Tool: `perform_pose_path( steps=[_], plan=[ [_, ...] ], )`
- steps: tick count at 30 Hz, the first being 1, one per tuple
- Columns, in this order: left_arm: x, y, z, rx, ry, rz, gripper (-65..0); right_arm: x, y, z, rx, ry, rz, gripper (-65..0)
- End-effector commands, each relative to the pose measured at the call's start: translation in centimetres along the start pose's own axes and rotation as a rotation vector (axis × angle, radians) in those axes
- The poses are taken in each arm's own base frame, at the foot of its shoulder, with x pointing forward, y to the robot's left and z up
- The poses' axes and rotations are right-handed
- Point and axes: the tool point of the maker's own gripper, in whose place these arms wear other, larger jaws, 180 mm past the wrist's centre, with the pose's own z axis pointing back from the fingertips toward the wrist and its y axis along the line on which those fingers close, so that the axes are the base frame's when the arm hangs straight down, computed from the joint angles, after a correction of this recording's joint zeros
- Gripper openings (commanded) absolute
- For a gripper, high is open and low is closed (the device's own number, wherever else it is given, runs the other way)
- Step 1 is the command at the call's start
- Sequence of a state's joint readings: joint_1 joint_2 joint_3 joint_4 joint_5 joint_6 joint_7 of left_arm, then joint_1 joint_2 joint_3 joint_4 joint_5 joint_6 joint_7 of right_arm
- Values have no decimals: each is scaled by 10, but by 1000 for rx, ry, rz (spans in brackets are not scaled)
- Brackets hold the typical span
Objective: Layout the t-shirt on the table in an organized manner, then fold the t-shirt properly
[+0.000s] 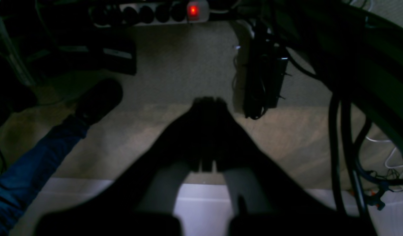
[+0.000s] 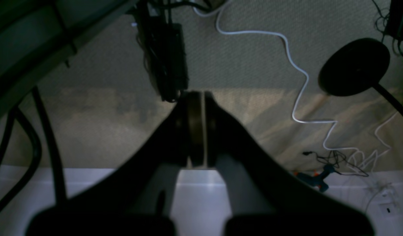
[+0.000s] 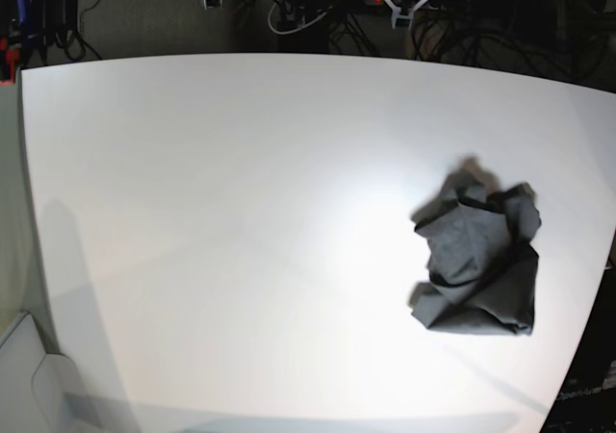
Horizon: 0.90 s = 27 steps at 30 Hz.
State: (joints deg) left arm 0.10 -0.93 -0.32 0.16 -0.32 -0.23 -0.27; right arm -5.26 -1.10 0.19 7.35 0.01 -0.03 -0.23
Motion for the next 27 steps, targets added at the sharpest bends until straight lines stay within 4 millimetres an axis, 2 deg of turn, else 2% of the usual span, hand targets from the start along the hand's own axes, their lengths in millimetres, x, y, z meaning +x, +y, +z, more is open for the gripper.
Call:
perform_pose_path(
  steps=[1,5,8,10,14,16,18,22,24,25,27],
  plan=[
    [-5,2,0,3,5,2,-646,0,1,0,5,3,-2,-650],
    [1,3,0,4,-13,-8,-646,0,0,0,3,3,-2,-650],
    [-7,2,2,1,-36,-13,-646,0,-1,0,2,3,-2,-650],
    [-6,9,4,10,-57,-16,-646,0,-1,0,2,3,2,-650],
    [-5,9,6,9,-2,-9,-648,0,-1,0,2,4,4,-650],
    [3,9,8,8,27,-9,-648,-2,-2,0,0,7,4,-650],
    [3,8,11,5,32,-8,-648,-4,-11,0,-12,9,6,-650],
    [7,4,23,-3,-40,-14,-648,-4,-23,1,-31,4,8,-650],
    [10,1,34,-11,-89,-18,-648,-12,-31,2,-43,8,8,-650],
    [9,0,38,-11,-106,-18,-648,-7,-32,2,-43,-15,9,-650],
    [11,5,49,-3,-145,-25,-648,-10,-34,8,-46,-55,15,-650]
  ],
)
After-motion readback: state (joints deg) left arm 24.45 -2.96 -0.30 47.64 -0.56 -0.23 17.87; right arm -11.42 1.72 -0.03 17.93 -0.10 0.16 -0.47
